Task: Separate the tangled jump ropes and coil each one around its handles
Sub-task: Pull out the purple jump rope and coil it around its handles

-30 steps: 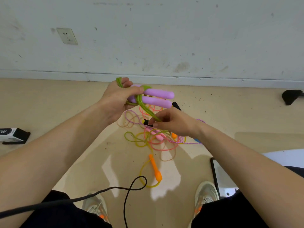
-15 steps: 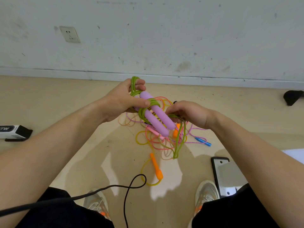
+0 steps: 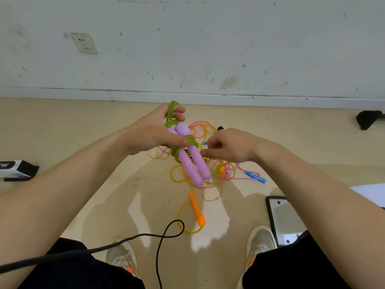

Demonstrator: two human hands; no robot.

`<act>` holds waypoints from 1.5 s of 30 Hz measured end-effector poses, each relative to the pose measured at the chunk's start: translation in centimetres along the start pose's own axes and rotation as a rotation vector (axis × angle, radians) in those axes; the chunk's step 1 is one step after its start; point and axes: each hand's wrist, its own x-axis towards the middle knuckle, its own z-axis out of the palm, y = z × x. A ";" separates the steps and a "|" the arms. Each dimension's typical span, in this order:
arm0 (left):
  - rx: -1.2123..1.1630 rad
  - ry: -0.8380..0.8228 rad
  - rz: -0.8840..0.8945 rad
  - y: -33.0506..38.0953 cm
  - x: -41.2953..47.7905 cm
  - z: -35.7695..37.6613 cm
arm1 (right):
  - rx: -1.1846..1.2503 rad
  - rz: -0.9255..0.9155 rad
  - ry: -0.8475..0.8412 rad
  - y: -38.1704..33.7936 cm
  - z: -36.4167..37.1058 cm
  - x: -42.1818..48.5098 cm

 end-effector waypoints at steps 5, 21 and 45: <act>0.103 -0.017 0.024 0.0 0.1 0.3 | -0.234 0.129 0.065 0.1 -0.4 0.0; 0.539 0.624 0.330 -0.7 0.9 2.9 | 1.250 0.154 0.263 -5.2 0.4 -0.9; -0.165 0.747 -0.080 -2.6 3.3 3.2 | 0.543 -0.031 0.406 -5.7 3.7 0.6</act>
